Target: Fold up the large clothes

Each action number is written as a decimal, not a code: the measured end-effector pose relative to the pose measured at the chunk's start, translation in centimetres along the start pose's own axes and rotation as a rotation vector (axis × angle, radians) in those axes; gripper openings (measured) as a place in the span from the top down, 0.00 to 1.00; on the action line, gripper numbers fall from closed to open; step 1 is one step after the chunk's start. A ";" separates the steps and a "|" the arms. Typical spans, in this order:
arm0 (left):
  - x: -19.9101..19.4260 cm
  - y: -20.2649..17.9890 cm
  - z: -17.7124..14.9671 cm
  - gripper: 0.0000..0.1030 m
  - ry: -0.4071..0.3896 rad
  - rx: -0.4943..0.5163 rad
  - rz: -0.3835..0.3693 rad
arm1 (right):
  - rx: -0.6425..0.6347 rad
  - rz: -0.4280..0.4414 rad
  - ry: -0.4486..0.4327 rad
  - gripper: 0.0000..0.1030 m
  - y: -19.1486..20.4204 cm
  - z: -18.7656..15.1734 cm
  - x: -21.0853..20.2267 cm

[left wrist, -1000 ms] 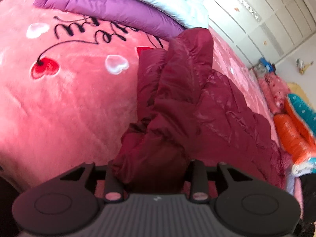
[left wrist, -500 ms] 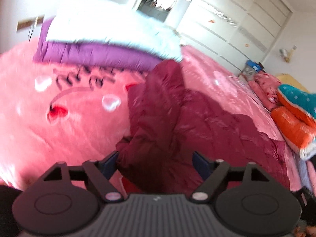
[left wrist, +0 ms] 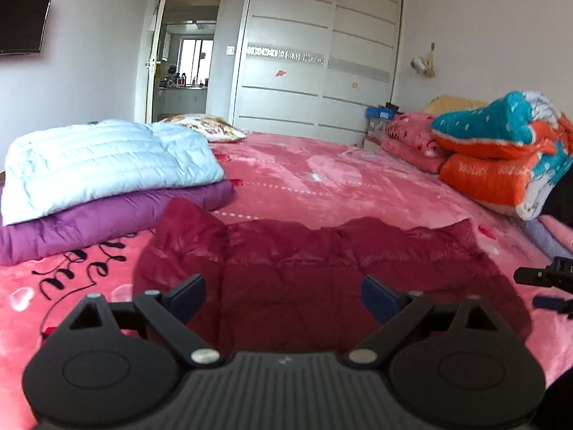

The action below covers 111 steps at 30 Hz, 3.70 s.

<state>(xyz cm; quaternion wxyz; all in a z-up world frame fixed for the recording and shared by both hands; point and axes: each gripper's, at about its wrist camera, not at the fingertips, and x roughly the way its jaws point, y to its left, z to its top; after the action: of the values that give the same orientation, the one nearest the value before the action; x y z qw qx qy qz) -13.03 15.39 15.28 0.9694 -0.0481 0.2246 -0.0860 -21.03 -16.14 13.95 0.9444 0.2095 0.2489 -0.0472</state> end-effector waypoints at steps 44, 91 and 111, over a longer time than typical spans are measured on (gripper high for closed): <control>18.6 7.8 1.9 0.07 0.084 -0.119 0.132 | -0.103 -0.199 0.209 0.00 1.6 5.8 24.0; 23.1 8.6 -0.8 0.00 0.118 -0.145 0.141 | -0.249 -0.240 0.043 0.00 1.6 1.6 26.3; 20.7 -4.2 5.6 0.01 0.060 0.023 0.059 | -0.047 -0.069 0.006 0.00 -0.8 3.5 23.9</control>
<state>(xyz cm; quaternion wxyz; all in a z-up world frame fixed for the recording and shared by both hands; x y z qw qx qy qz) 7.17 7.71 12.04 0.9649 -0.0281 0.2537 -0.0615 1.19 -18.01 4.69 0.9461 0.1787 0.2600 -0.0731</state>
